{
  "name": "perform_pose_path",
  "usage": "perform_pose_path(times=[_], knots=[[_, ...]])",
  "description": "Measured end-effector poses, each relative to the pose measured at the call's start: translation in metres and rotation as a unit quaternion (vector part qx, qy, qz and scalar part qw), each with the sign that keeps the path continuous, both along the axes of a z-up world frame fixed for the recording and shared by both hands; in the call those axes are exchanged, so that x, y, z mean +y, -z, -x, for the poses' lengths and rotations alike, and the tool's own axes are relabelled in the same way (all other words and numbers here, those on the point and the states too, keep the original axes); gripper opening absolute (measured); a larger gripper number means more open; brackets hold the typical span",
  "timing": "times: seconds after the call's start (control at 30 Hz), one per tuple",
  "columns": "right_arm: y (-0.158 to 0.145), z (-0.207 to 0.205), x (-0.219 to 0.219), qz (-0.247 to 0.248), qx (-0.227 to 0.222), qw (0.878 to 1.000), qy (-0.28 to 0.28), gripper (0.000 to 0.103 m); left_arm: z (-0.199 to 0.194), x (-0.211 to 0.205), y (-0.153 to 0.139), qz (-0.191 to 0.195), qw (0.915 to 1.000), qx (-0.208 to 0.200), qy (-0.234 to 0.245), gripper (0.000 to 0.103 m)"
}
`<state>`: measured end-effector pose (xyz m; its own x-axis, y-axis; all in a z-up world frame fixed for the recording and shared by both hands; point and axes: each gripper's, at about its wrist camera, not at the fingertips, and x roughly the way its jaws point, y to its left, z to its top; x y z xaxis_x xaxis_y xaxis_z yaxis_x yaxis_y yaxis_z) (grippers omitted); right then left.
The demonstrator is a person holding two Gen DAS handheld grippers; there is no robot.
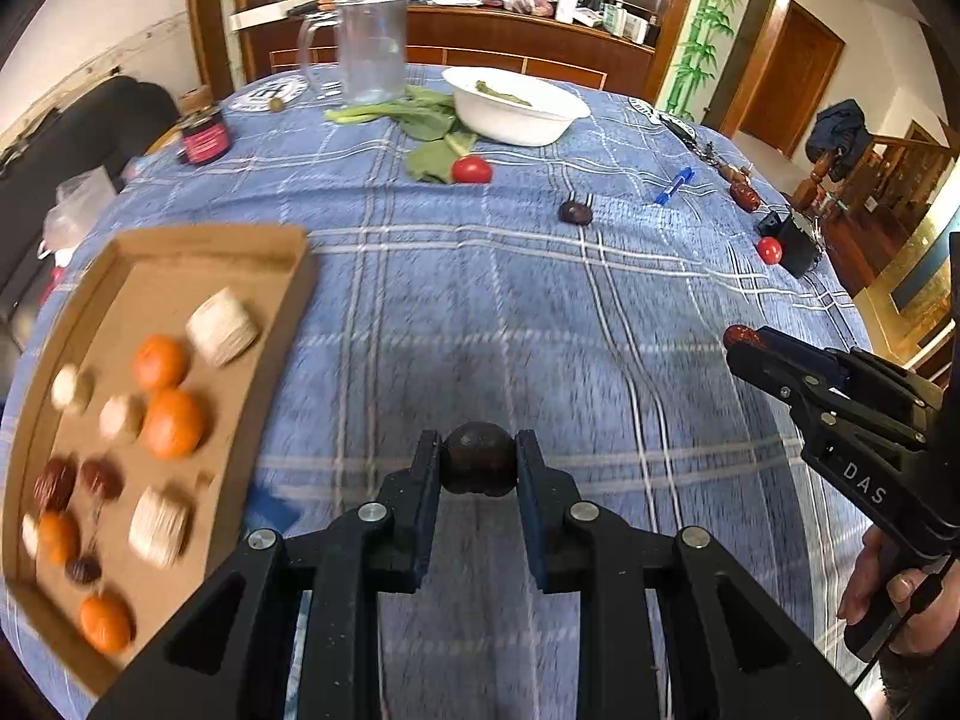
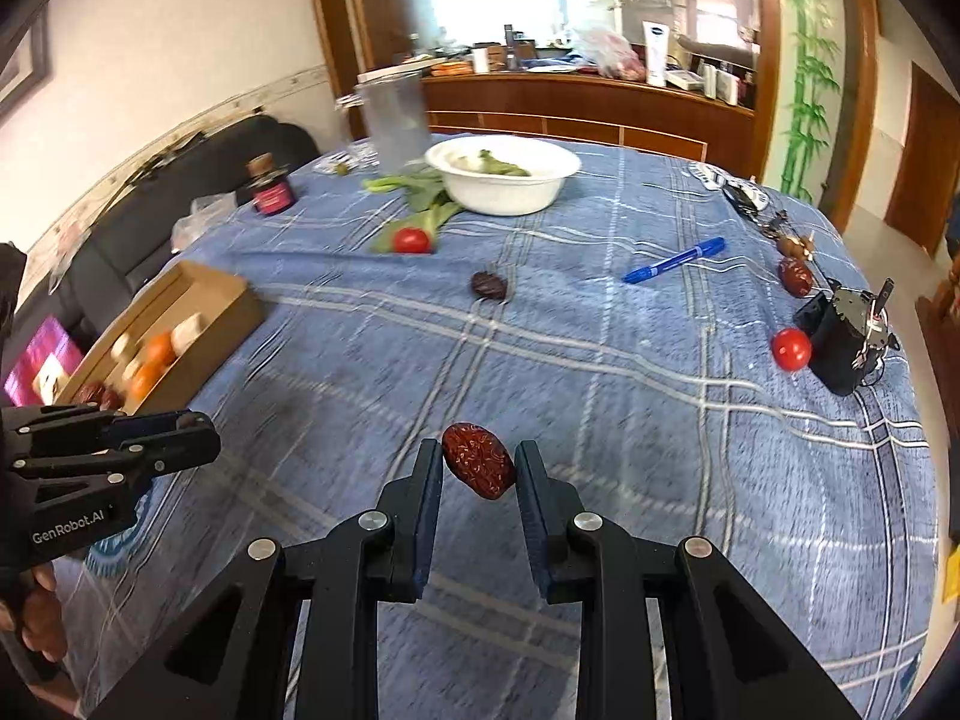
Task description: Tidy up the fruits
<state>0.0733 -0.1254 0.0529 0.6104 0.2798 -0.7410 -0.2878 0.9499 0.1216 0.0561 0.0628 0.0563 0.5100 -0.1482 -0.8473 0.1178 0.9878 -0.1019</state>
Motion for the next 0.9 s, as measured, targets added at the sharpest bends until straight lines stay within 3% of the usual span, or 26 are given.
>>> perform_pose_path(times=[0.33, 0.5, 0.7, 0.9], knots=[[-0.005, 0.038, 0.038, 0.015, -0.007, 1.0, -0.017, 0.027, 0.047, 0.054, -0.009, 0.01, 0.9999, 0.005, -0.012, 0.023], [0.014, 0.044, 0.034, 0.012, 0.036, 0.999, 0.008, 0.027, 0.061, 0.071, -0.005, 0.007, 0.9999, 0.008, 0.001, 0.023], [0.026, 0.049, 0.016, 0.021, 0.067, 0.997, 0.041, 0.027, 0.065, 0.066, 0.012, 0.01, 0.9991, 0.028, 0.03, 0.023], [0.021, 0.057, 0.016, 0.015, 0.063, 0.997, 0.041, 0.028, 0.061, 0.049, 0.025, -0.002, 0.9983, 0.037, 0.045, 0.023]])
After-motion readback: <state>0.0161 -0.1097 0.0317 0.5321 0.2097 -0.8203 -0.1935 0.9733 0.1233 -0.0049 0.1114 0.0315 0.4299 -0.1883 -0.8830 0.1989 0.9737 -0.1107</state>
